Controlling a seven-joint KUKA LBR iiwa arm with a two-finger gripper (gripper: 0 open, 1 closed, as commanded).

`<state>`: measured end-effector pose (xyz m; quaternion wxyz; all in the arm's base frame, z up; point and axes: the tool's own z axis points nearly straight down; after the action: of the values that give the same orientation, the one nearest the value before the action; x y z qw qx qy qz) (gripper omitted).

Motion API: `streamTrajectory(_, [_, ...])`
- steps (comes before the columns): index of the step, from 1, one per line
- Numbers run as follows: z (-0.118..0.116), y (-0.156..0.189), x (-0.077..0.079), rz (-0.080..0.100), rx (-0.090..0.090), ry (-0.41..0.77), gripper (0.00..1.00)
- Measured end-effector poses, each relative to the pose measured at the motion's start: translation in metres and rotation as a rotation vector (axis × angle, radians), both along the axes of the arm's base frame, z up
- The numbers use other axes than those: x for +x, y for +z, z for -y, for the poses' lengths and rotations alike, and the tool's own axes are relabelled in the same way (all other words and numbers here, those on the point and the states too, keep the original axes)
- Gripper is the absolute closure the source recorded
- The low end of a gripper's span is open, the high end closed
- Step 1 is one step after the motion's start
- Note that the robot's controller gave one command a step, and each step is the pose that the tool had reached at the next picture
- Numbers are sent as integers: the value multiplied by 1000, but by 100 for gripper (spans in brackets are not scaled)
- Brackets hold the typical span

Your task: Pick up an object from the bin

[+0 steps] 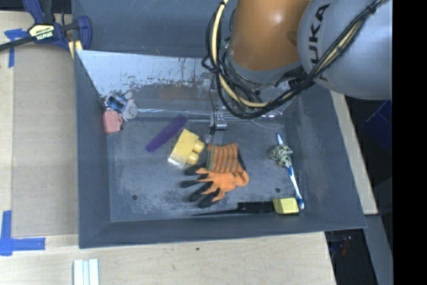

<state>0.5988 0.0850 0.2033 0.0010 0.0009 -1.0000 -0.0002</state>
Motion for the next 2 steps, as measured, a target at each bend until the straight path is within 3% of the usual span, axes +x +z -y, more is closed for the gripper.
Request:
streamTrajectory(1, [0, 3, 1, 6, 0, -2, 0])
streamTrajectory(2, [29, -65, -18, 9, 0, 160, 0])
